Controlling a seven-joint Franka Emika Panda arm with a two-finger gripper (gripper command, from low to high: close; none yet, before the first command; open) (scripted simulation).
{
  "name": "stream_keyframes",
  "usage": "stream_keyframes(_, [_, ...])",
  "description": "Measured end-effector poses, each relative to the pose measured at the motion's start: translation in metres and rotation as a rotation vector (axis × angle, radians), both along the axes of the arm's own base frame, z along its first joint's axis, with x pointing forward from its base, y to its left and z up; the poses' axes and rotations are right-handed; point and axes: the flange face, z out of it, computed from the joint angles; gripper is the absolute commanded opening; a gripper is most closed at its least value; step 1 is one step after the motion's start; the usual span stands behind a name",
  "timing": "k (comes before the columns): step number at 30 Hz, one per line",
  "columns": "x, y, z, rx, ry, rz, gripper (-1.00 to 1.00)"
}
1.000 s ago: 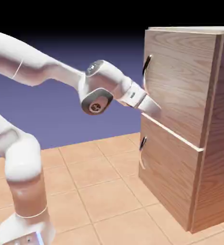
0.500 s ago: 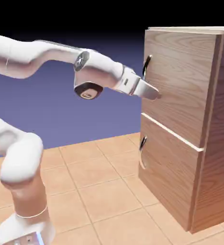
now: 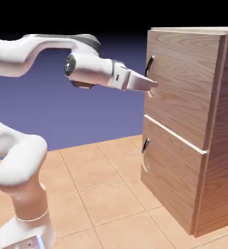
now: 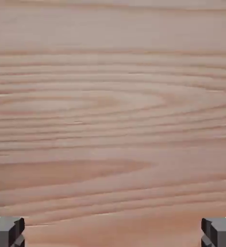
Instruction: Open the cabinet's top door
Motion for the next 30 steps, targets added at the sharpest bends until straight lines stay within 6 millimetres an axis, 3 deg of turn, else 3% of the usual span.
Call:
stream_keyframes(11, [-0.003, 0.043, -0.011, -0.019, -0.120, -0.011, 0.00])
stream_keyframes(22, [0.006, 0.096, -0.038, -0.047, -0.213, -0.025, 0.00])
stream_keyframes(24, [0.007, 0.097, -0.039, -0.047, -0.214, -0.025, 0.00])
stream_keyframes(28, [0.048, 0.095, -0.038, -0.048, -0.214, -0.025, 0.00])
stream_keyframes(29, [0.057, 0.094, -0.039, -0.047, -0.214, -0.025, -1.00])
stream_keyframes(30, [0.057, 0.094, -0.039, -0.047, -0.214, -0.025, -1.00])
